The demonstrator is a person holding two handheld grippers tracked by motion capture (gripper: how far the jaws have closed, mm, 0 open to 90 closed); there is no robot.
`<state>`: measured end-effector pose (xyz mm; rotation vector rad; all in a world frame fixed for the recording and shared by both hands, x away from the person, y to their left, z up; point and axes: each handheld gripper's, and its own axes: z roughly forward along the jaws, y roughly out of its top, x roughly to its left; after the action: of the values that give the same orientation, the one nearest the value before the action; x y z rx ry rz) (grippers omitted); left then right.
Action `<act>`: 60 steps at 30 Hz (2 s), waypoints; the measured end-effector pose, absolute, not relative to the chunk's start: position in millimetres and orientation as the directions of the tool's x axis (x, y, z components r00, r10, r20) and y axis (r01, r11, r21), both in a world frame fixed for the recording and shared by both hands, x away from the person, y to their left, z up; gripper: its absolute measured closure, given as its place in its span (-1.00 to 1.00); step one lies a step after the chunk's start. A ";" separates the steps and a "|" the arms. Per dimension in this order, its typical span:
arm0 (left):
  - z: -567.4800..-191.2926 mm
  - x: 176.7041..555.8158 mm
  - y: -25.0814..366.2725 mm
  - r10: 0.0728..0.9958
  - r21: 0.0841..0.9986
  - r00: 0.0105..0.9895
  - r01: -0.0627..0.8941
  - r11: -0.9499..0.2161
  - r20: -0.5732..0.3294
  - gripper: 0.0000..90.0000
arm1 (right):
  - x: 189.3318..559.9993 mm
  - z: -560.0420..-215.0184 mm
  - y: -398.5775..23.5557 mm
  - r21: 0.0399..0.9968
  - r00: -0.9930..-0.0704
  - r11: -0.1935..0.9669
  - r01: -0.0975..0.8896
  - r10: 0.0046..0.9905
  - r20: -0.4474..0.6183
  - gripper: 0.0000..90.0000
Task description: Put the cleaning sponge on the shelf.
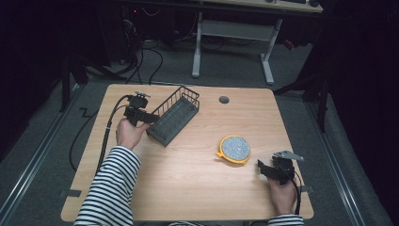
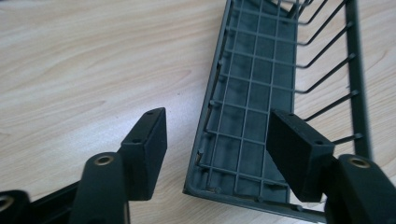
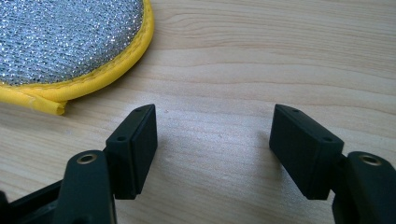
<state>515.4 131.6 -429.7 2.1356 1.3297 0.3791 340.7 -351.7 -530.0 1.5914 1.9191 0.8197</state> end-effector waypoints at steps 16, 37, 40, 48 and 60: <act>-434.0 514.0 131.1 0.872 0.583 0.487 0.726 -0.365 -0.060 0.35 | 340.6 -530.0 -350.7 0.725 -0.180 0.132 0.675 0.984 -0.011 -0.28; -436.3 499.7 130.3 0.836 0.592 0.545 0.695 -0.408 -0.064 0.65 | 340.6 -530.1 -350.7 0.726 -0.185 0.137 0.674 0.983 -0.014 -0.29; -435.9 494.6 127.0 0.828 0.592 0.558 0.687 -0.421 -0.060 0.65 | 340.6 -530.0 -350.7 0.726 -0.185 0.137 0.674 0.983 -0.014 -0.29; -437.1 482.7 124.0 0.809 0.607 0.583 0.669 -0.429 -0.072 0.65 | 340.6 -530.0 -350.6 0.726 -0.186 0.138 0.674 0.982 -0.014 -0.29; -438.4 459.0 116.7 0.783 0.626 0.617 0.639 -0.448 -0.070 0.65 | 340.6 -530.1 -350.5 0.726 -0.188 0.140 0.673 0.982 -0.015 -0.29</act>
<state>459.0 116.7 -438.4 2.2229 1.1124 0.3042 340.6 -350.5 -530.1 1.5811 1.9260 0.8147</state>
